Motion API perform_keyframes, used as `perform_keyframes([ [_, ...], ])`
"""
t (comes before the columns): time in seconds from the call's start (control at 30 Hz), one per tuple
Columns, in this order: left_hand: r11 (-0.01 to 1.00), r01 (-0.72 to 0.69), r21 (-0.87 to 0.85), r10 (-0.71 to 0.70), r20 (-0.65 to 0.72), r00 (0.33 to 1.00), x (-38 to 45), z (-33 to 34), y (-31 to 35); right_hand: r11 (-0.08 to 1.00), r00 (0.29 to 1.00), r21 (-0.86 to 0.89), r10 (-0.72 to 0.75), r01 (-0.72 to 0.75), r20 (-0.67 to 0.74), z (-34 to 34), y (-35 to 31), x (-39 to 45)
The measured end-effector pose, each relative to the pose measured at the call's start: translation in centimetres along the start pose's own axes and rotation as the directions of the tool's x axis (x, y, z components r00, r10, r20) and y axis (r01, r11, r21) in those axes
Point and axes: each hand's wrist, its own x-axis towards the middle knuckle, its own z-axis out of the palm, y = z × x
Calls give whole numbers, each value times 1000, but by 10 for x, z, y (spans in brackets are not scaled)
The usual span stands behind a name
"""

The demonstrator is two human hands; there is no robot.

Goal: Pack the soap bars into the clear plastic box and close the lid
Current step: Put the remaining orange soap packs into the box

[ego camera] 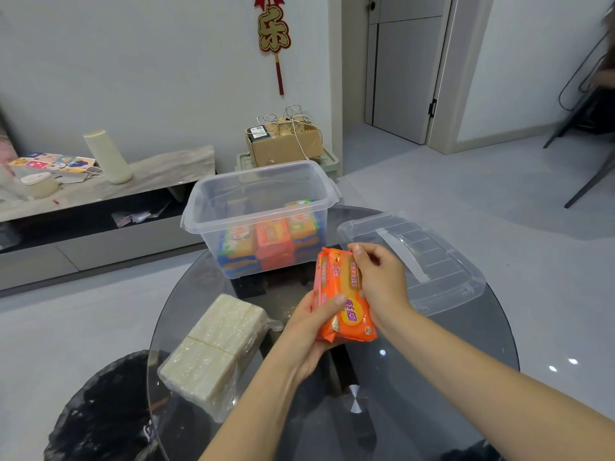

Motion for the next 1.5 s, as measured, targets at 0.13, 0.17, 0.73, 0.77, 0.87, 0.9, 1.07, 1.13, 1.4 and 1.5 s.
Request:
perform_keyframes([
  [0.13, 988, -34, 152, 57, -146, 988, 1, -1, 2, 996, 993, 53, 61, -67, 100, 1, -2, 2],
  [0.17, 989, -39, 144, 63, -168, 984, 1, 0, 2, 990, 983, 92, 93, -109, 156, 1, -4, 2],
  [0.73, 937, -218, 272, 279, -212, 937, -1, 4, 152, 999, 829, 3, 34, -43, 559, 38, -99, 30],
  [0.77, 936, -219, 276, 282, -211, 936, 7, 2, 166, 1000, 838, -2, 21, -24, 546, 46, -108, 41],
  [0.87, 917, -201, 345, 294, -244, 924, 35, -2, 200, 998, 864, -53, 11, 18, 503, 71, -126, 71],
  [0.9, 906, -163, 390, 282, -270, 921, 47, -4, 210, 997, 876, -80, 23, 19, 482, 79, -128, 82],
  [1.07, 795, 242, 556, -2, -397, 918, 103, -19, 224, 950, 907, -306, 187, -69, 377, 107, -114, 127],
  [1.13, 761, 344, 550, -116, -407, 906, 120, -28, 218, 904, 892, -422, 241, -64, 381, 115, -100, 136],
  [1.4, 820, 339, 460, -133, -423, 896, 156, -54, 199, 778, 844, -626, 300, 54, 445, 126, -88, 148],
  [1.5, 766, 394, 508, -155, -449, 880, 150, -64, 202, 743, 806, -668, 371, 40, 461, 130, -81, 150],
])
